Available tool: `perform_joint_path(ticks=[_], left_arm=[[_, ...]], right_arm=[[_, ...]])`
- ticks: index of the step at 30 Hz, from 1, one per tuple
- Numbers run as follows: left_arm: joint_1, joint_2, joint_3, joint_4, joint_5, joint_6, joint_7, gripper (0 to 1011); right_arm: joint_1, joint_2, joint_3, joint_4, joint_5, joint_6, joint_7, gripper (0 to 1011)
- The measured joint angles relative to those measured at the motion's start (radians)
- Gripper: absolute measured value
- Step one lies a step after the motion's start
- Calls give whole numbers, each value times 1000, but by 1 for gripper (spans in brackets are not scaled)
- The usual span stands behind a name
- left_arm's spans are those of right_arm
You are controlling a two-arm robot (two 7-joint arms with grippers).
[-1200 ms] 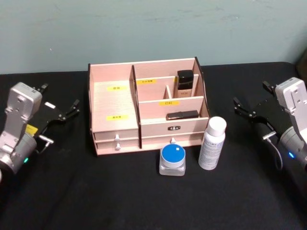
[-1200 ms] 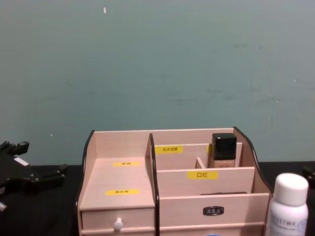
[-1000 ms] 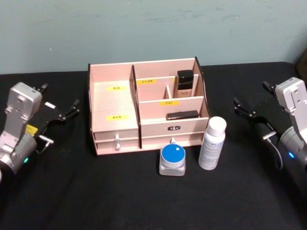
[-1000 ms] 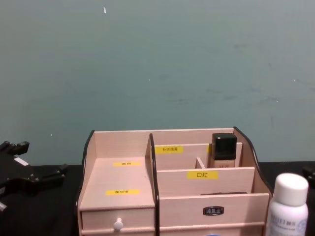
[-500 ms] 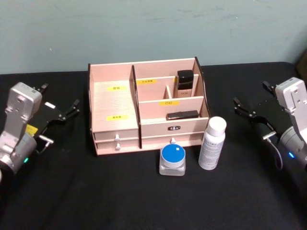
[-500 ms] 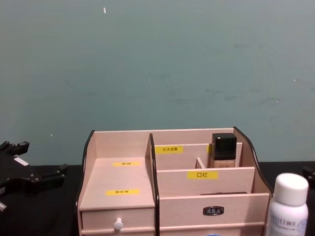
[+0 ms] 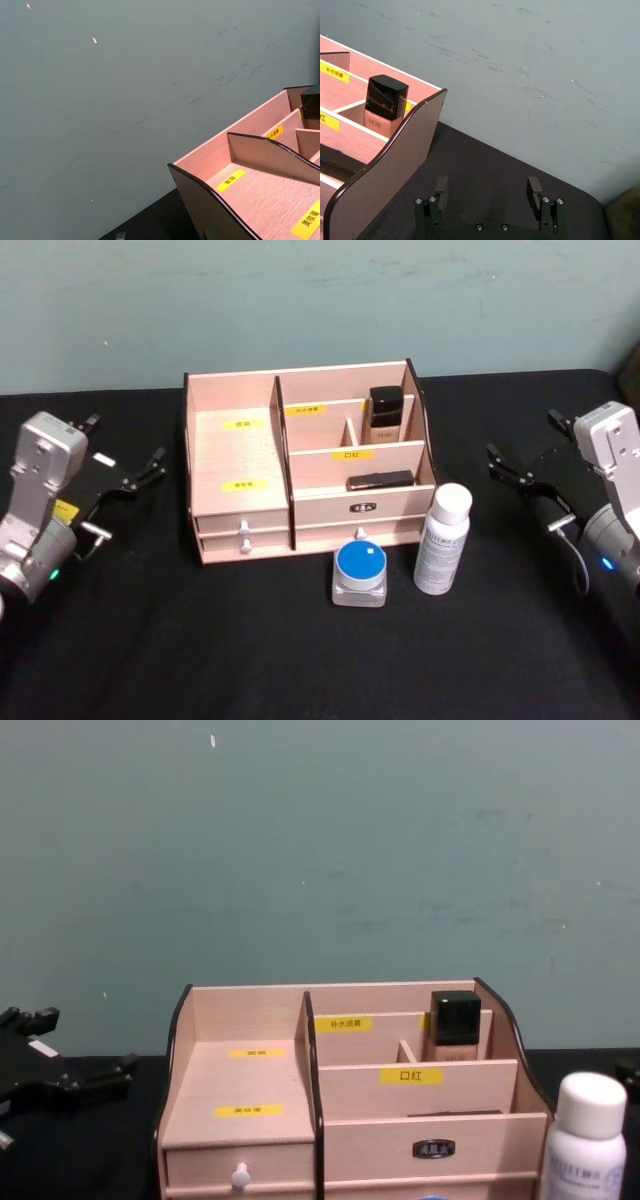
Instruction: Pick up the facial cleanser and watermelon frost from the table and place them into the tiered storage box.
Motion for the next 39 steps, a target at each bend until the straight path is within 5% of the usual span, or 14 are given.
perform_joint_path(ticks=[15, 21, 31, 39], left_arm=[[0, 0, 0, 0, 0, 0, 0, 1009], [0, 0, 0, 0, 0, 0, 0, 1010], [0, 0, 0, 0, 0, 0, 0, 1009], [0, 0, 0, 0, 0, 0, 0, 1010]], right_arm=[[0, 0, 0, 0, 0, 0, 0, 1002], [-21, 5, 34, -24, 10, -13, 17, 1002], [-108, 58, 101, -207, 39, 50, 35, 1002], [-235, 111, 175, -387, 80, 72, 46, 1002]])
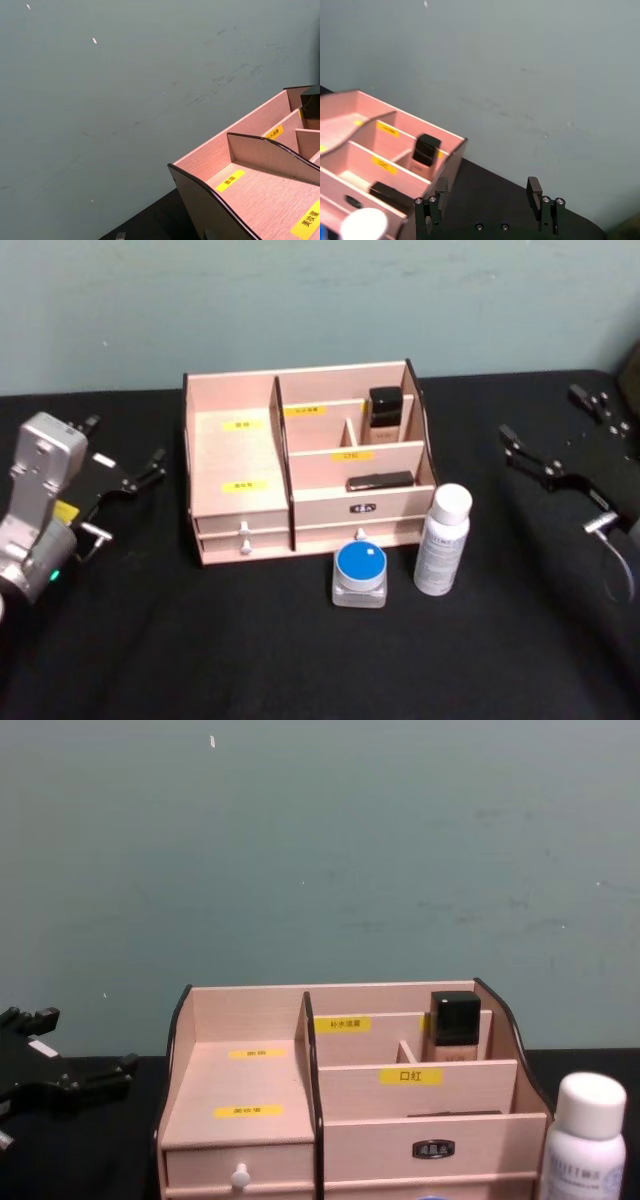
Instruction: Pick up the facial cleanser and watermelon frost from the table and place them into the tiered storage box.
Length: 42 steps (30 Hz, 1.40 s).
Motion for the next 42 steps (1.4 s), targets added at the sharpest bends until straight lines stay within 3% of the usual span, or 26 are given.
perform_joint_path(ticks=[8, 15, 25, 42], left_arm=[[0, 0, 0, 0, 0, 0, 0, 1010], [0, 0, 0, 0, 0, 0, 0, 1010], [0, 0, 0, 0, 0, 0, 0, 1010], [0, 0, 0, 0, 0, 0, 0, 1009]], right_arm=[[-102, 10, 44, -133, 61, 27, 28, 1002], [-125, -6, 35, -175, 91, 83, 61, 1002], [-126, -12, 14, -191, 93, 179, 102, 1002], [-144, -50, 32, -141, 115, 216, 163, 1002]])
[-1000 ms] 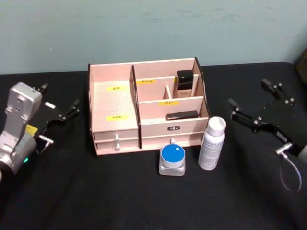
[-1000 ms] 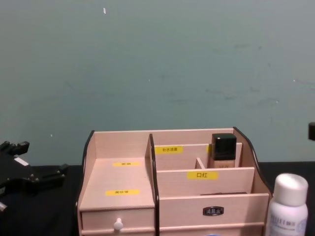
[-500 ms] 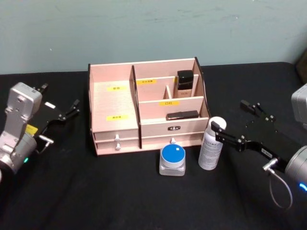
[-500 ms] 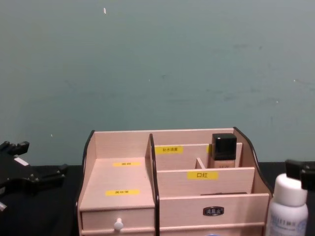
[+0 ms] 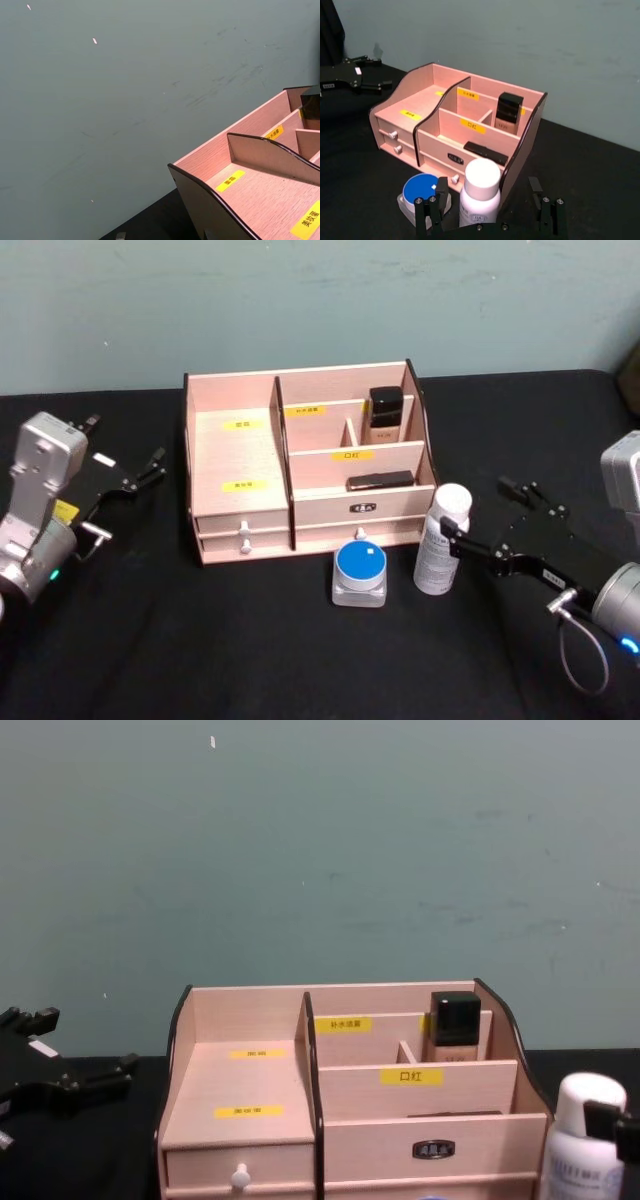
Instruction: Pick up the facial cleanser and watermelon frost from the table and place them into the tiered storage box.
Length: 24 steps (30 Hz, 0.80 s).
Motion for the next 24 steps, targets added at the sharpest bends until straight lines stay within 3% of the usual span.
perform_joint_path(ticks=[24], left_arm=[[0, 0, 0, 0, 0, 0, 0, 1010]], right_arm=[[67, -65, -9, 125, -10, 50, 110, 1002]])
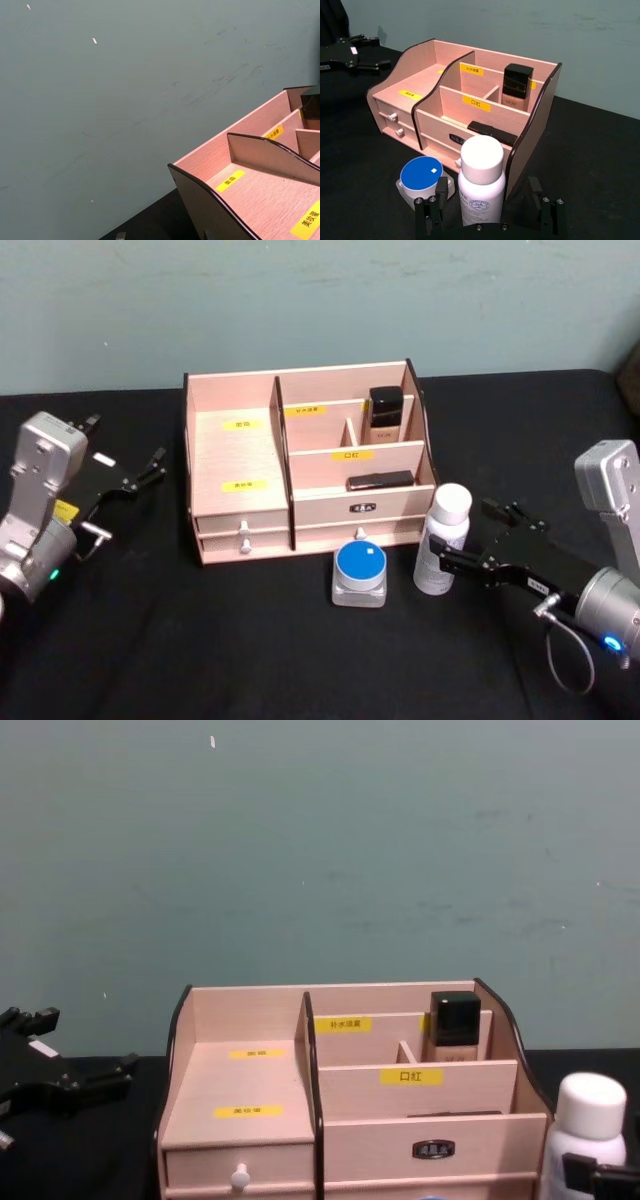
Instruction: Pick up the facial cleanser and watermelon frost from the table and place them into the tiered storage box.
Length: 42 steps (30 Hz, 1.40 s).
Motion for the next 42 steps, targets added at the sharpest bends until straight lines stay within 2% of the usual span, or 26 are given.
perform_joint_path(ticks=[16, 42], left_arm=[[0, 0, 0, 0, 0, 0, 0, 1010], [0, 0, 0, 0, 0, 0, 0, 1010]], right_arm=[[76, -32, -22, 68, -34, 30, 48, 1002], [149, -61, -60, 140, -58, 39, 76, 1002]])
